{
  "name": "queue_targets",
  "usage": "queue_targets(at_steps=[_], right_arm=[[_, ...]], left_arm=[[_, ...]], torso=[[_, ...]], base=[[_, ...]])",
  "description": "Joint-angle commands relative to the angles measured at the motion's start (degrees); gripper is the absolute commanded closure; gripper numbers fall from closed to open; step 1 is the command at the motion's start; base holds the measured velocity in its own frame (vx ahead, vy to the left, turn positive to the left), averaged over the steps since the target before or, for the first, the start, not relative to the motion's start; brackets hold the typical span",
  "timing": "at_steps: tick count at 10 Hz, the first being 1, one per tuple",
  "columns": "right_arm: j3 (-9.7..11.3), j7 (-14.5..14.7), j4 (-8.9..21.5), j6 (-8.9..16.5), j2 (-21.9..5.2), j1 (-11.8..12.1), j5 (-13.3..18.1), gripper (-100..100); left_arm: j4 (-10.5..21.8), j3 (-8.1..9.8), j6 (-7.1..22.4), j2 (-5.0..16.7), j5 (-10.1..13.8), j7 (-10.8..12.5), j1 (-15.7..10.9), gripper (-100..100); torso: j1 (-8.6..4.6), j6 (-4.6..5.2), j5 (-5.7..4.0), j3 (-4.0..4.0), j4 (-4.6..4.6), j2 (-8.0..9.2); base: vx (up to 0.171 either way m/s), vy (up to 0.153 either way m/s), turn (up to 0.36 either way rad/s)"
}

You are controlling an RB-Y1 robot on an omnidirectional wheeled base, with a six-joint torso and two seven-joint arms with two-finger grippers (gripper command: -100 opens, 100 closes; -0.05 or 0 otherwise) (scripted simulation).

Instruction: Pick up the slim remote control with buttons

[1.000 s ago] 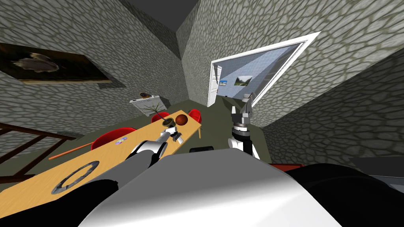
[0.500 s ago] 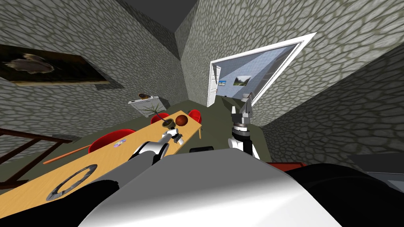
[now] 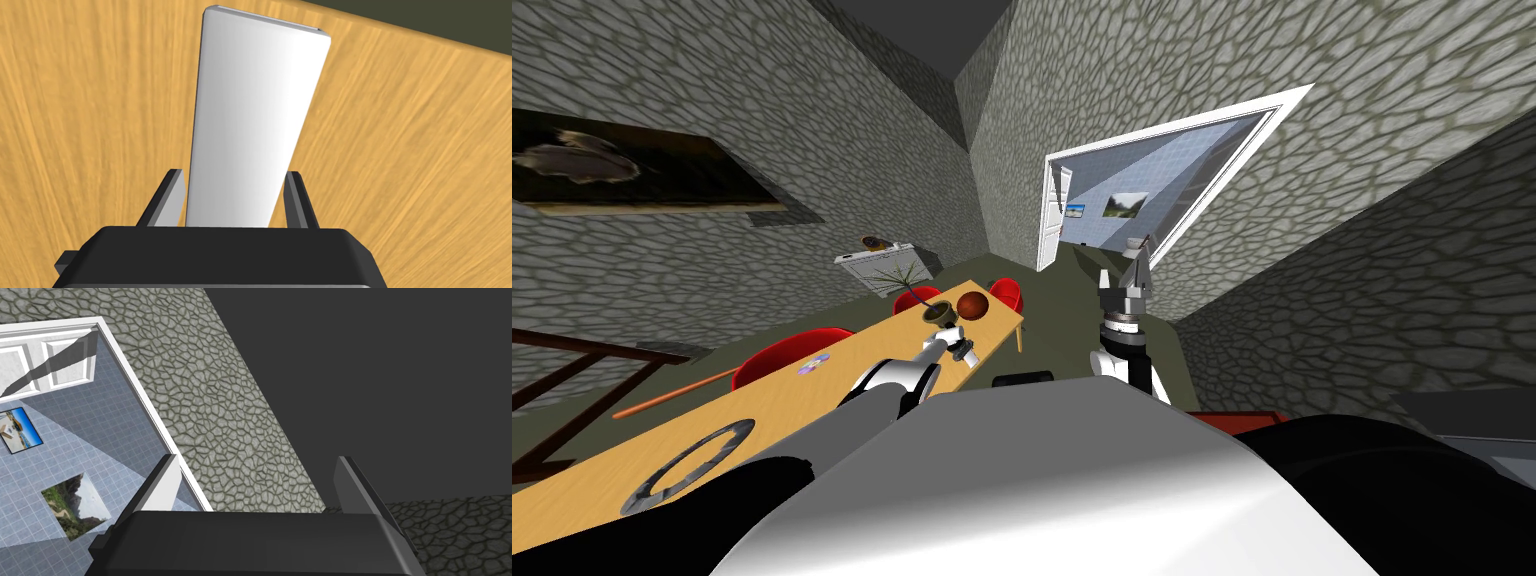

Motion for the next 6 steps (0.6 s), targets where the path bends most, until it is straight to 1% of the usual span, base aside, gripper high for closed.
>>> queue_targets(at_steps=[1,2,3,4,6], right_arm=[[0.00,0.00,0.00,0.00,0.00,0.00,0.00,0],[0.00,0.00,0.00,0.00,0.00,0.00,0.00,0],[0.00,0.00,0.00,0.00,0.00,0.00,0.00,0],[0.00,0.00,0.00,0.00,0.00,0.00,0.00,0],[0.00,0.00,0.00,0.00,0.00,0.00,0.00,0]], left_arm=[[0.00,0.00,0.00,0.00,0.00,0.00,0.00,100],[0.01,0.01,0.00,0.01,0.01,0.02,0.00,0],[-1.33,-0.01,1.60,0.74,0.31,0.07,-0.07,100],[-1.55,-0.01,2.38,1.24,0.62,-0.26,-0.47,100],[-1.55,-0.01,2.38,1.24,0.62,-0.26,-0.47,100]], torso=[[0.00,0.00,0.00,0.00,0.00,0.00],[0.00,0.01,0.00,0.00,0.00,0.00],[0.00,0.02,0.00,0.00,0.00,0.00],[-0.11,-0.01,-0.03,0.03,0.02,0.04],[-0.18,0.01,-0.05,0.04,0.02,0.07]], base=[[0.000,0.000,0.000],[0.000,0.000,0.000],[-0.015,-0.035,0.051],[-0.027,-0.056,0.047],[-0.011,-0.026,0.003]])
